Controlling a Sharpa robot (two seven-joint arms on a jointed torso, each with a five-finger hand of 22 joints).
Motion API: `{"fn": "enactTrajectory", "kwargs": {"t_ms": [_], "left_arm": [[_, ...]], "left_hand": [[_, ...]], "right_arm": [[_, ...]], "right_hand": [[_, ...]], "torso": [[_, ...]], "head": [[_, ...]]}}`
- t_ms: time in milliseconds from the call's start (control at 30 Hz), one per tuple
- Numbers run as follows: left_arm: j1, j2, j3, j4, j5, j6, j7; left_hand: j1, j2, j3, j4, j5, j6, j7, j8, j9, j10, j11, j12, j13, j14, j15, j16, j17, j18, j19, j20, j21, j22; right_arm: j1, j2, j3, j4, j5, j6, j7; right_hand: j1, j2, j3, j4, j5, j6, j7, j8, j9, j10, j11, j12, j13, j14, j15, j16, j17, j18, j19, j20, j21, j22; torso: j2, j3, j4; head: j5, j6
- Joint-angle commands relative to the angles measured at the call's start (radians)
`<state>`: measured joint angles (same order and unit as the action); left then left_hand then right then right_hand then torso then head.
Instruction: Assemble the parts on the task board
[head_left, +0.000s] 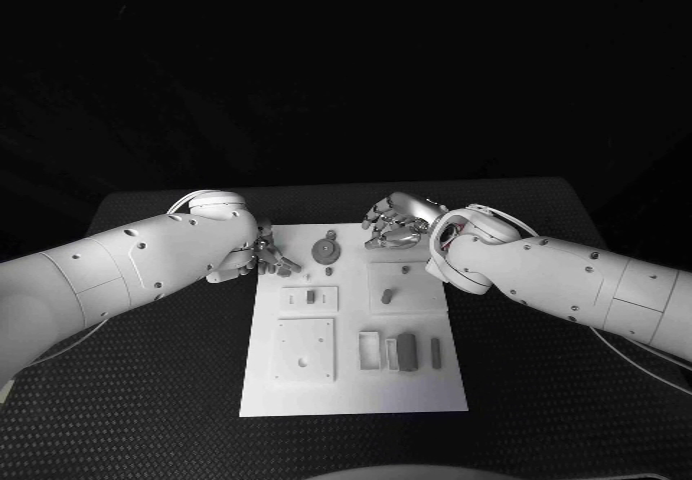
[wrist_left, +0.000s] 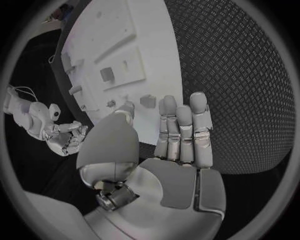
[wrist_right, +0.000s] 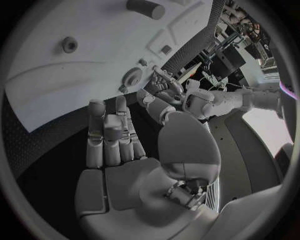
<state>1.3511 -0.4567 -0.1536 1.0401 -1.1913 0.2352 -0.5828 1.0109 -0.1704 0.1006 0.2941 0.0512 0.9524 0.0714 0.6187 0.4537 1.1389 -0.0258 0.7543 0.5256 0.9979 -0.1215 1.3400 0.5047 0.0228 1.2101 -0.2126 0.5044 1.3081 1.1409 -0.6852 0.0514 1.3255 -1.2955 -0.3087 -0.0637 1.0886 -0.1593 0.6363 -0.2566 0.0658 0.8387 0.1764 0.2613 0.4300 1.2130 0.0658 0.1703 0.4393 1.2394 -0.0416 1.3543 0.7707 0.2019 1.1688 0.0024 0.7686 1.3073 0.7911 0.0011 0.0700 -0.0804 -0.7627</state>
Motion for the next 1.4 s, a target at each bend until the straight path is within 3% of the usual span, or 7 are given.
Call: {"fn": "enactTrajectory", "kwargs": {"t_ms": [33,467,867,1400], "left_arm": [[0.0,0.006,-0.001,-0.002,-0.005,0.028,-0.01],[0.0,0.018,-0.003,-0.015,-0.034,0.002,-0.015],[-0.003,0.023,-0.023,-0.012,-0.042,0.018,-0.014],[-0.011,0.038,-0.027,-0.022,-0.068,-0.009,-0.01]], "left_hand": [[0.0,0.012,-0.011,0.0,-0.002,0.008,0.001,-0.002,-0.001,0.008,-0.003,0.005,0.002,0.002,-0.006,0.008,0.001,0.047,0.004,-0.007,0.005,0.006],[0.014,0.048,-0.049,-0.001,-0.002,0.017,-0.004,-0.003,0.003,0.012,-0.008,0.013,0.003,0.007,-0.012,0.015,-0.001,0.046,0.009,-0.013,0.009,0.015],[0.026,0.045,-0.069,0.001,-0.002,0.02,-0.004,-0.005,0.005,0.013,-0.009,0.015,0.002,0.008,-0.013,0.017,-0.002,0.044,0.011,-0.015,0.009,0.016],[0.046,0.06,-0.078,-0.001,-0.002,0.037,-0.013,0.003,0.011,0.028,-0.018,0.028,0.004,0.022,-0.022,0.029,-0.001,0.045,0.028,-0.022,0.02,0.02]], "right_arm": [[-0.001,0.0,0.0,0.001,-0.002,0.01,0.007],[-0.001,0.0,0.0,0.001,-0.002,0.012,0.007],[-0.001,0.0,0.0,0.001,-0.002,0.012,0.006],[-0.001,-0.001,0.0,0.002,-0.002,0.013,0.005]], "right_hand": [[-0.009,-0.001,0.0,0.008,0.001,-0.001,0.005,0.002,-0.002,0.004,0.006,0.006,0.001,-0.007,0.002,-0.007,-0.001,0.06,0.003,-0.008,-0.004,0.02],[-0.009,-0.001,0.0,0.008,0.001,-0.001,0.005,0.002,-0.002,0.004,0.006,0.006,0.001,-0.007,0.002,-0.007,-0.001,0.06,0.003,-0.008,-0.004,0.02],[-0.009,-0.001,0.0,0.009,0.001,-0.001,0.005,0.002,-0.002,0.004,0.006,0.006,0.001,-0.007,0.002,-0.007,-0.001,0.06,0.003,-0.008,-0.004,0.02],[-0.009,-0.001,0.001,0.009,0.001,-0.001,0.005,0.002,-0.002,0.004,0.006,0.006,0.001,-0.007,0.002,-0.007,-0.001,0.06,0.003,-0.008,-0.004,0.02]], "torso": [[0.0,0.0002,0.0002],[0.0,-0.0002,0.0002],[0.0,-0.0003,0.0002],[0.0,-0.0008,0.0005]], "head": [[-0.001,0.001],[-0.002,0.001],[-0.002,0.001],[-0.005,-0.001]]}}
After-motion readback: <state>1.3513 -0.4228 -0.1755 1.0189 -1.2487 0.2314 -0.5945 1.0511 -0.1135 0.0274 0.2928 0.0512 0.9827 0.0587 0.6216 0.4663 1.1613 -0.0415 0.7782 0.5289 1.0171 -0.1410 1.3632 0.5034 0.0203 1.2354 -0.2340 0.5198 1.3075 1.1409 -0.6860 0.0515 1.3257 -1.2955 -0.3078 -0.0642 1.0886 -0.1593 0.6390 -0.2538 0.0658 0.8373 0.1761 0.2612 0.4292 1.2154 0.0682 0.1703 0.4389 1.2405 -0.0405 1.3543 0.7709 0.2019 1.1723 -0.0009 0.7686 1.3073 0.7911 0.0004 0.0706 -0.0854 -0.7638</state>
